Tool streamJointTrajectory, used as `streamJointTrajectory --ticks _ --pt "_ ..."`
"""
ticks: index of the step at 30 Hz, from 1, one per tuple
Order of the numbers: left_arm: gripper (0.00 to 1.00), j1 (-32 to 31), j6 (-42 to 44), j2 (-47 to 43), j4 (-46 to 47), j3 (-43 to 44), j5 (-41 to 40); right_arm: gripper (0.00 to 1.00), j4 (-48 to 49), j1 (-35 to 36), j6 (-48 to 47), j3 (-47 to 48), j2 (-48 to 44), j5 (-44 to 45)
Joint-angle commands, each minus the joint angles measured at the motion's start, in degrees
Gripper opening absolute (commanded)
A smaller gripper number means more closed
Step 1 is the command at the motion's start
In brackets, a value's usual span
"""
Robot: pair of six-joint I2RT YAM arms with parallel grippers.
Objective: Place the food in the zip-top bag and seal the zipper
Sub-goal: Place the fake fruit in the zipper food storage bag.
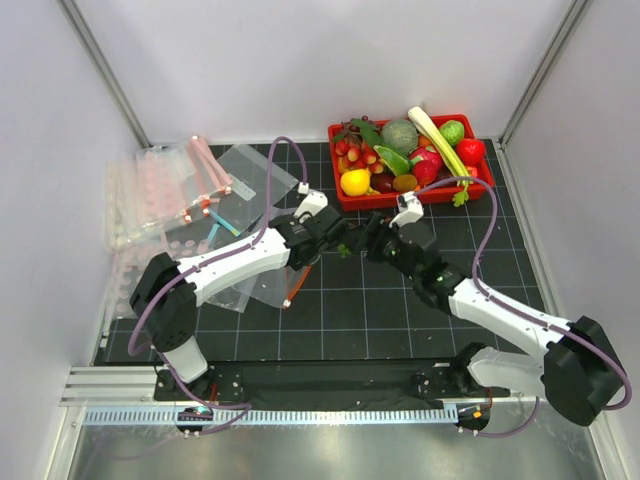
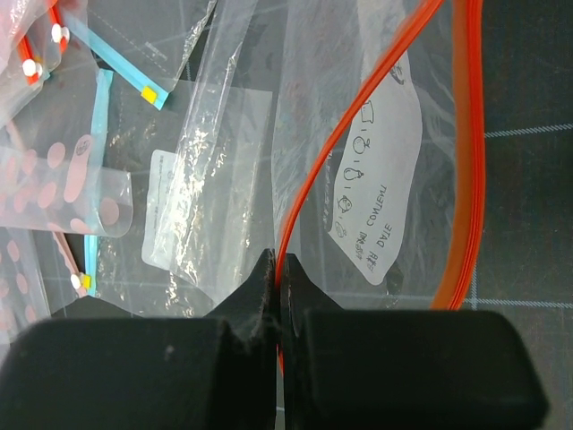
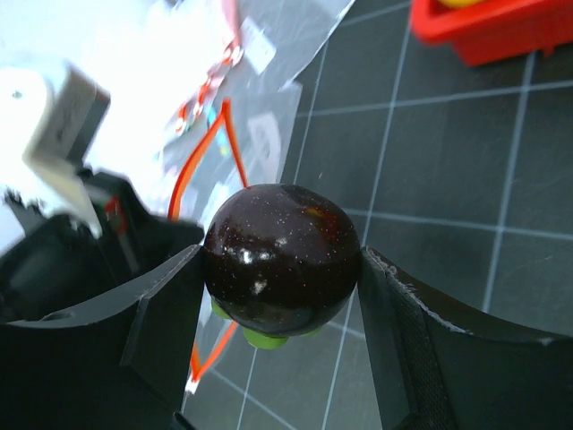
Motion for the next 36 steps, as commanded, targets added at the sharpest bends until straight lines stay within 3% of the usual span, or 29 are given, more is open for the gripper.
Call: streamJointTrajectory --ticks 1,4,19,36 --pt "0.0 -0.2 -0.7 -0.6 1.6 0.2 -0.8 0.45 10.1 2.5 1.4 -3.3 0.0 -1.8" --pt "0.0 -0.1 -1.0 -0.7 2.1 0.0 -0.7 0.45 17.4 4.8 2.8 -4.1 3.2 -3.6" --pt "0.0 -0.1 -0.1 -7.5 8.5 -4.2 9.7 0.43 25.2 9.8 0.1 -6.1 5.4 -3.1" --pt "0.01 -0.1 0.1 -12.0 10.7 -6.3 14.9 0.44 22.3 10.5 0.0 -3.7 10.5 -0.4"
